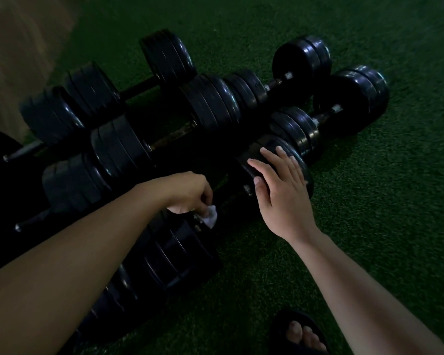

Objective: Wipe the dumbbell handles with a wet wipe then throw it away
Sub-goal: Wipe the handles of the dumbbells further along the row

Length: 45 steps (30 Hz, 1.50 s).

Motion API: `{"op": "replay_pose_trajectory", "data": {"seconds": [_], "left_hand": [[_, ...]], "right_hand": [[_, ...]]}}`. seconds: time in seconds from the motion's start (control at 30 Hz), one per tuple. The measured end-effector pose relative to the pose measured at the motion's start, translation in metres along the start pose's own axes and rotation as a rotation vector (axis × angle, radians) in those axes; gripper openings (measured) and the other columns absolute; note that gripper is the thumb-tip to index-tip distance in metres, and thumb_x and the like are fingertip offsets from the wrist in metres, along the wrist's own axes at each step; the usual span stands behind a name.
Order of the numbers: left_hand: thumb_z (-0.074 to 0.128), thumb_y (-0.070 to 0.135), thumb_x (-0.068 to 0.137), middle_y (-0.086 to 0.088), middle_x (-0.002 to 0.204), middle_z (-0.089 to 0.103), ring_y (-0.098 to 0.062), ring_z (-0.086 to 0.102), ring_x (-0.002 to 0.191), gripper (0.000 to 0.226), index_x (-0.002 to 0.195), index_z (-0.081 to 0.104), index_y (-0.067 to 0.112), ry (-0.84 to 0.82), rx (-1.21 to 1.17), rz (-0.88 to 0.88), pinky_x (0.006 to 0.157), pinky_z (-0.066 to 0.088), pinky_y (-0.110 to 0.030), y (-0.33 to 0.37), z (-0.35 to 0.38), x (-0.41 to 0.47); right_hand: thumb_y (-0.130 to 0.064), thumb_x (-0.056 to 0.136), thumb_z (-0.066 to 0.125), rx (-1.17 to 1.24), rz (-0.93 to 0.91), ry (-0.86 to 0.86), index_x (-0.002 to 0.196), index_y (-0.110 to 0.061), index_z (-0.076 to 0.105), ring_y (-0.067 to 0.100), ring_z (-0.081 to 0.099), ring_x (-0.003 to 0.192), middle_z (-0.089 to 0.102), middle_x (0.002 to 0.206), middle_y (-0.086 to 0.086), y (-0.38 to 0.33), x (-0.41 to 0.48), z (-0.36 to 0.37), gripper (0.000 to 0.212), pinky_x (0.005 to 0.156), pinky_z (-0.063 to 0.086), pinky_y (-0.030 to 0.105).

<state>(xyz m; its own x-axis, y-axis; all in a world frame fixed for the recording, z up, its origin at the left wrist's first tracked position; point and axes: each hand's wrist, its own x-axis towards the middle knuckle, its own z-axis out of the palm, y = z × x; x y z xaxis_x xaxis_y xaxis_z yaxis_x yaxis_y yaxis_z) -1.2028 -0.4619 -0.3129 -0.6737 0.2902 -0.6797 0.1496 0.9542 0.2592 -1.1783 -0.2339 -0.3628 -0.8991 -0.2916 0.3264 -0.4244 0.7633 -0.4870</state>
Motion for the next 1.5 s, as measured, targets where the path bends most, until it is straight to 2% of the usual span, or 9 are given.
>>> {"op": "replay_pose_trajectory", "data": {"seconds": [0.13, 0.27, 0.4, 0.7, 0.87, 0.97, 1.03, 1.3, 1.5], "left_hand": [[0.065, 0.043, 0.090, 0.009, 0.078, 0.068, -0.008, 0.062, 0.073, 0.009, 0.088, 0.069, 0.035, 0.112, -0.166, 0.042, 0.063, 0.047, -0.028, 0.009, -0.003, -0.016], [0.066, 0.036, 0.092, 0.015, 0.093, 0.072, 0.002, 0.066, 0.089, 0.011, 0.100, 0.073, 0.034, 0.258, -0.429, 0.095, 0.084, 0.051, -0.024, 0.013, -0.006, -0.035], [0.063, 0.024, 0.095, 0.010, 0.097, 0.074, -0.004, 0.068, 0.092, 0.016, 0.107, 0.073, 0.025, 0.371, -0.614, 0.177, 0.085, 0.050, -0.020, 0.021, -0.007, -0.052], [0.071, 0.023, 0.089, 0.007, 0.094, 0.074, -0.006, 0.069, 0.089, 0.008, 0.098, 0.071, 0.023, 0.543, -0.727, 0.187, 0.086, 0.054, -0.023, 0.021, 0.002, -0.061], [0.059, 0.031, 0.096, 0.024, 0.107, 0.069, 0.010, 0.058, 0.108, 0.020, 0.112, 0.070, 0.037, 0.415, -0.555, 0.143, 0.093, 0.041, -0.014, 0.009, 0.013, -0.066], [0.054, 0.042, 0.097, 0.026, 0.120, 0.058, 0.003, 0.044, 0.123, 0.026, 0.122, 0.061, 0.042, 0.468, -0.295, 0.044, 0.106, 0.036, -0.031, -0.008, 0.024, -0.065], [0.051, 0.044, 0.097, 0.020, 0.126, 0.056, -0.004, 0.040, 0.127, 0.030, 0.125, 0.059, 0.039, 0.496, -0.292, -0.028, 0.109, 0.034, -0.037, -0.016, 0.032, -0.062], [0.050, 0.044, 0.097, 0.015, 0.114, 0.057, -0.009, 0.053, 0.104, 0.028, 0.121, 0.057, 0.033, 0.617, -0.435, -0.206, 0.088, 0.047, -0.031, -0.018, 0.052, -0.048], [0.050, 0.041, 0.096, 0.015, 0.110, 0.056, -0.007, 0.054, 0.098, 0.024, 0.114, 0.061, 0.029, 0.649, -0.437, -0.247, 0.082, 0.046, -0.028, -0.018, 0.051, -0.047]], "right_hand": [[-0.027, 0.100, 0.050, 0.139, 0.085, -0.037, 0.127, -0.019, 0.061, 0.019, 0.028, 0.146, 0.047, 0.146, 0.000, -0.014, 0.001, -0.014, 0.030, 0.121, 0.026, 0.041], [-0.030, 0.098, 0.054, 0.255, 0.058, -0.001, 0.121, -0.017, 0.063, 0.010, 0.052, 0.121, 0.056, 0.128, -0.004, -0.039, -0.016, -0.021, 0.028, 0.101, 0.047, 0.026], [-0.032, 0.096, 0.059, 0.601, 0.277, -0.043, 0.123, -0.024, 0.061, 0.001, 0.059, 0.108, 0.057, 0.118, -0.015, -0.064, -0.022, -0.024, 0.028, 0.090, 0.052, 0.020], [-0.030, 0.091, 0.069, 1.270, 0.664, -0.157, 0.116, -0.018, 0.068, 0.011, 0.067, 0.110, 0.072, 0.113, 0.000, -0.090, -0.013, -0.018, 0.028, 0.095, 0.053, 0.034], [-0.022, 0.088, 0.070, 1.371, 0.839, -0.161, 0.109, -0.011, 0.070, 0.018, 0.069, 0.107, 0.074, 0.109, 0.003, -0.086, -0.019, 0.000, 0.023, 0.091, 0.055, 0.035], [-0.015, 0.092, 0.066, 1.332, 0.966, -0.150, 0.104, -0.010, 0.070, 0.020, 0.072, 0.098, 0.075, 0.101, 0.007, -0.082, -0.027, 0.014, 0.014, 0.087, 0.056, 0.033], [-0.015, 0.092, 0.066, 1.281, 1.073, -0.126, 0.102, -0.010, 0.068, 0.019, 0.073, 0.091, 0.075, 0.096, 0.009, -0.077, -0.033, 0.025, 0.011, 0.084, 0.057, 0.033], [-0.002, 0.093, 0.061, 1.211, 1.485, 0.047, 0.082, -0.008, 0.063, 0.020, 0.067, 0.083, 0.068, 0.087, 0.009, -0.056, -0.041, 0.058, 0.013, 0.080, 0.052, 0.031], [0.001, 0.095, 0.059, 1.315, 1.541, 0.117, 0.084, -0.008, 0.063, 0.024, 0.065, 0.090, 0.067, 0.091, 0.010, -0.055, -0.033, 0.068, 0.015, 0.084, 0.053, 0.033]]}}
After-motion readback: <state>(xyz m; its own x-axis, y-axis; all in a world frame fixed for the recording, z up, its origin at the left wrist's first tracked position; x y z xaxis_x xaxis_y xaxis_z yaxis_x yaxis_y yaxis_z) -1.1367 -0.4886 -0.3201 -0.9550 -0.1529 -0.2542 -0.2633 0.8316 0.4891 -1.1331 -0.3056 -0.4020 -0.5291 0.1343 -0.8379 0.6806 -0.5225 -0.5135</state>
